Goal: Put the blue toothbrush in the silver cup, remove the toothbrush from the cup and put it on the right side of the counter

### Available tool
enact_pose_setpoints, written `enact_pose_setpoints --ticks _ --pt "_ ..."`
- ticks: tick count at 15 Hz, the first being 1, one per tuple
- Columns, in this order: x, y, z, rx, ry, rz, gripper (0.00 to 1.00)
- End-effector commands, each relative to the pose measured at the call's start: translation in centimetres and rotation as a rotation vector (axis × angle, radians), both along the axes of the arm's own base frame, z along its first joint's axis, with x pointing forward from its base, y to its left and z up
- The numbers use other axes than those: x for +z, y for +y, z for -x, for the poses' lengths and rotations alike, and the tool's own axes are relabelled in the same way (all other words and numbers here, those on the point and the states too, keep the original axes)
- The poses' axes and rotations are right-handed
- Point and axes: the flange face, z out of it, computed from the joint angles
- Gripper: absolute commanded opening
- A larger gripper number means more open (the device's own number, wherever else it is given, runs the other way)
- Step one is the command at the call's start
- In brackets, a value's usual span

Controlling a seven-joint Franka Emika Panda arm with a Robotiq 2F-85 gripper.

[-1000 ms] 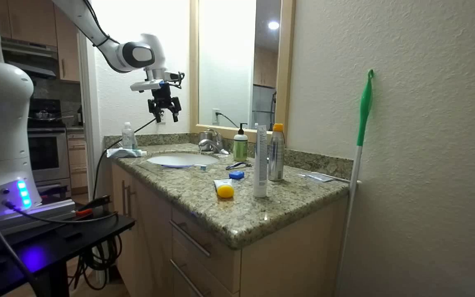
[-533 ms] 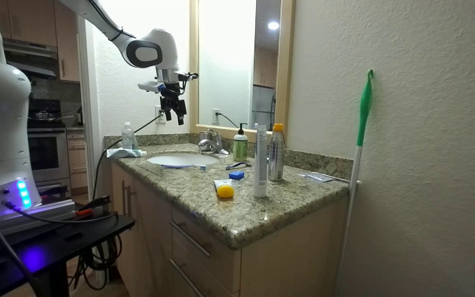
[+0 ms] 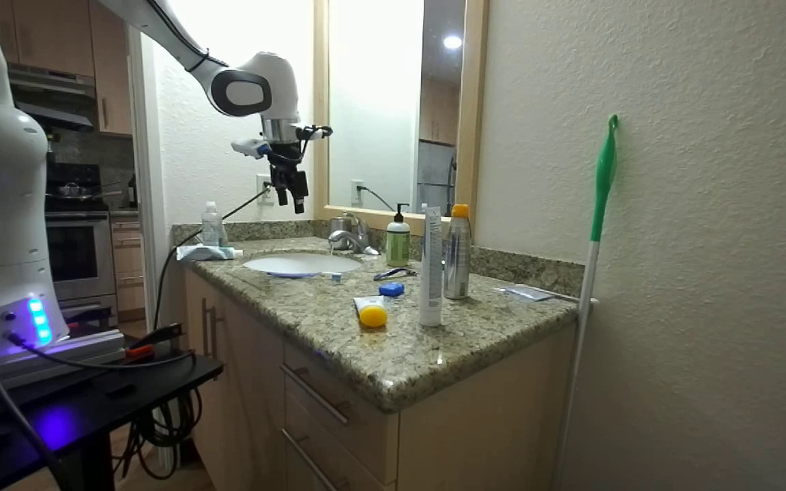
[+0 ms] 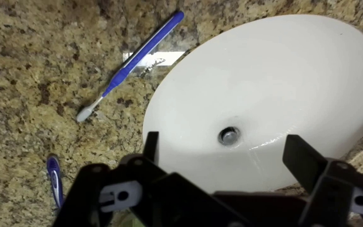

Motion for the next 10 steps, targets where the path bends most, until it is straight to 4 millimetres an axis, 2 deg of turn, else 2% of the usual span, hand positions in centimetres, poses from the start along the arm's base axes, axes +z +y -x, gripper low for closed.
enact_pose_setpoints --ticks 1,5,6,10 --pt "-3.0 -3.7 1.3 -0.177 0.062 -0.06 1.0" --pt "-5.6 -5.8 3.8 -0.369 0.111 -0.028 1.0" --pt "-4.4 -5.3 3.2 -0.304 0.095 -0.041 1.0" --pt "-5.3 -5.8 3.7 -0.358 0.117 -0.041 1.0"
